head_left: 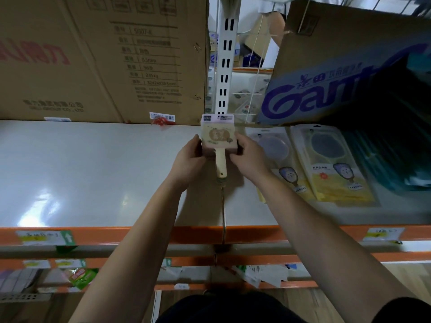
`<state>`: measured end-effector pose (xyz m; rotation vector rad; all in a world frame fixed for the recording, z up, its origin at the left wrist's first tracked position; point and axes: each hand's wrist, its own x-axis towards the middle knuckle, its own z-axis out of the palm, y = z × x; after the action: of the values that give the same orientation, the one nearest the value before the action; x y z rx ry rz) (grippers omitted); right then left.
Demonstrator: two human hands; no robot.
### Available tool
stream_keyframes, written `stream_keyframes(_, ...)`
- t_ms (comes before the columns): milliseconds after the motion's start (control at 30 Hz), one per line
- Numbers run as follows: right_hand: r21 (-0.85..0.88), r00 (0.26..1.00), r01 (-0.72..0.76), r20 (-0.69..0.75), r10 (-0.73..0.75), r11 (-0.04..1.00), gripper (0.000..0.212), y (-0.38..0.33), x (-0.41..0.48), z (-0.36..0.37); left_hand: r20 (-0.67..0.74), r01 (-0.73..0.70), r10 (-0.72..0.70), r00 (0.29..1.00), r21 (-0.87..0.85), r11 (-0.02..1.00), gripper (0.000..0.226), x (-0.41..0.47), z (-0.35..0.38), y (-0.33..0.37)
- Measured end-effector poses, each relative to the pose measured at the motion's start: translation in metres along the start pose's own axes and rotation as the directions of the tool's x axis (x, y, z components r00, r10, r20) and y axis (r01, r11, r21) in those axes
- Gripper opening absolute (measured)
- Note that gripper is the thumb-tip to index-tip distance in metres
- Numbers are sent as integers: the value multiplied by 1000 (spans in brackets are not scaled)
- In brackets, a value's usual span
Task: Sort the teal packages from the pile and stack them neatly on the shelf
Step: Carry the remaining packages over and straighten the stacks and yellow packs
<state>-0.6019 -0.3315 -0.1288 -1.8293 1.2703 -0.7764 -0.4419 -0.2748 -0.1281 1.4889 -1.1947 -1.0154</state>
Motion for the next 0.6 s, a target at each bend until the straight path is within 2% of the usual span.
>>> stream_keyframes(100,-54,998,4,-65,-7,999,59,0,-3,3,-76,-53,88,993,374,926,38,6,-1,-4)
stream_keyframes(200,-102,995,12,-102,-22,995,59,-3,1,4,-100,-104,183,978,526,844,36,13,1,1)
stream_keyframes(300,-186,996,24,-79,-39,982,61,-4,3,4,-90,-123,218,972,599,792,33,20,0,4)
stream_keyframes(433,-166,994,19,-99,-36,986,60,-3,1,4,-99,-125,229,968,603,788,26,19,0,8)
stream_keyframes(533,-119,994,29,-98,-41,992,58,-3,-4,0,-89,-80,168,982,609,789,13,15,1,8)
stream_keyframes(567,-86,994,22,-108,-31,996,58,-3,-7,-1,-96,-50,135,986,601,798,13,12,0,7)
stream_keyframes(600,-49,991,1,-131,-8,999,59,-3,-11,-2,-121,-19,110,986,583,812,23,7,-1,5)
